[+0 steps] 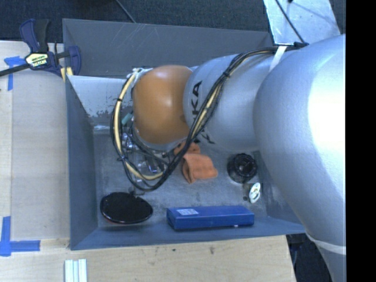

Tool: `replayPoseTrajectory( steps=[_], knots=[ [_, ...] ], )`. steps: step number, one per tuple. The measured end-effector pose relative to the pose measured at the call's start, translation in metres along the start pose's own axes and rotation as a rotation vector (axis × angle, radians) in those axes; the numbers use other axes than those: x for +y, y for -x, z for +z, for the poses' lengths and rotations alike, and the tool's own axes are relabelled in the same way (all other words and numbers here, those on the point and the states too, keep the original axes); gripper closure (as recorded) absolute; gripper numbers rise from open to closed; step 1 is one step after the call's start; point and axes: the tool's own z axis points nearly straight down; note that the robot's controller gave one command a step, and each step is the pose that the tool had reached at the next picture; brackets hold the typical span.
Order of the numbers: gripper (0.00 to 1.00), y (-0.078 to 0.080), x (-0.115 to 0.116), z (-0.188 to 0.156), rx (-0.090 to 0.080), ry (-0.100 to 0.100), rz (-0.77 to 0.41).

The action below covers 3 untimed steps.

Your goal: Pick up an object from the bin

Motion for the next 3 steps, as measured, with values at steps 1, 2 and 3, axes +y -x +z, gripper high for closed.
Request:
replayPoseTrajectory(
  steps=[1,2,3],
  knots=[
    [0.00,-0.023,0.003,-0.007,-0.001,0.001,-0.212],
    [0.00,-0.053,0.025,-0.001,-0.003,0.001,-0.089],
    [0.00,-0.061,0.030,0.032,0.008,-0.002,-0.160]
  ],
)
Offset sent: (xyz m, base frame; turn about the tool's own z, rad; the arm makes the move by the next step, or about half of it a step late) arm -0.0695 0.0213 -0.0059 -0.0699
